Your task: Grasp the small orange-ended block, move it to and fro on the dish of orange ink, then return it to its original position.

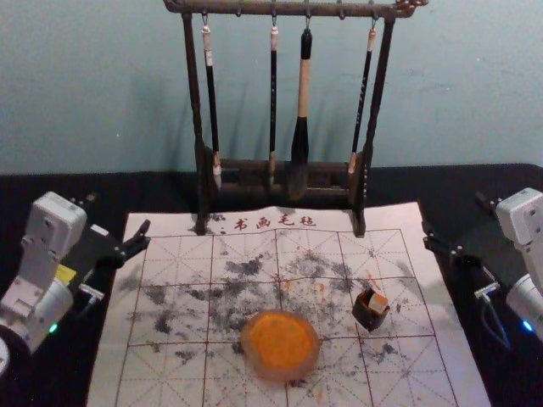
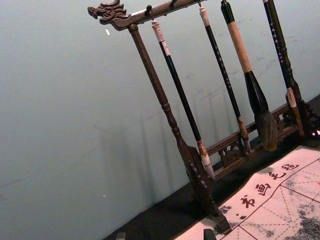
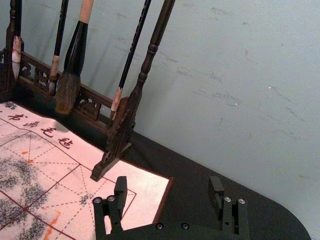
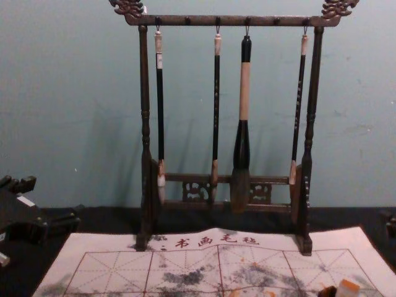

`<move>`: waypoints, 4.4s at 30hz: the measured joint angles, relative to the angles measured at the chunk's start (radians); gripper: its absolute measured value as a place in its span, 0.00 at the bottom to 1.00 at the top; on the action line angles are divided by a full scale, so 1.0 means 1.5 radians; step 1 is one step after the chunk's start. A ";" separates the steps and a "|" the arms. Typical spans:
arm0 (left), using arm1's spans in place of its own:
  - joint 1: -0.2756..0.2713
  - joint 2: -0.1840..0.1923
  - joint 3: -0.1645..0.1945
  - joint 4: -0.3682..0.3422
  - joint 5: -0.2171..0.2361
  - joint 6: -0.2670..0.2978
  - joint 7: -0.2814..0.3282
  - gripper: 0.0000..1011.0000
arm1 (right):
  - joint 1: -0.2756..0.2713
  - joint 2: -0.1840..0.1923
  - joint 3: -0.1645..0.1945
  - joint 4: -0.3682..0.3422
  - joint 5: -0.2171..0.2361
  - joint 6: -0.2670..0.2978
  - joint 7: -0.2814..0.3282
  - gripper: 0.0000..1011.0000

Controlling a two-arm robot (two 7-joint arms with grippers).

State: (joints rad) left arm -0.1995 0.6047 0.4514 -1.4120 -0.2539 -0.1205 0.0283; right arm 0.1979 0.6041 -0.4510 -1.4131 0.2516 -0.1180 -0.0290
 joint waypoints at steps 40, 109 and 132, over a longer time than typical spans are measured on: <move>0.000 0.000 0.000 0.000 0.000 0.000 0.000 0.99 | 0.001 0.000 0.000 0.001 0.002 -0.002 0.001 0.99; 0.000 0.000 0.000 0.000 0.000 0.000 0.000 0.99 | -0.059 0.055 0.004 -0.049 0.117 -0.038 0.395 0.99; 0.000 0.000 0.000 0.000 0.000 0.000 0.000 0.99 | -0.048 0.025 0.021 -0.021 0.095 0.005 0.418 0.99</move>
State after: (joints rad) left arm -0.1995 0.6047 0.4514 -1.4119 -0.2539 -0.1205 0.0283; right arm 0.1255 0.6414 -0.4200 -1.4450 0.3934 -0.1099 0.5981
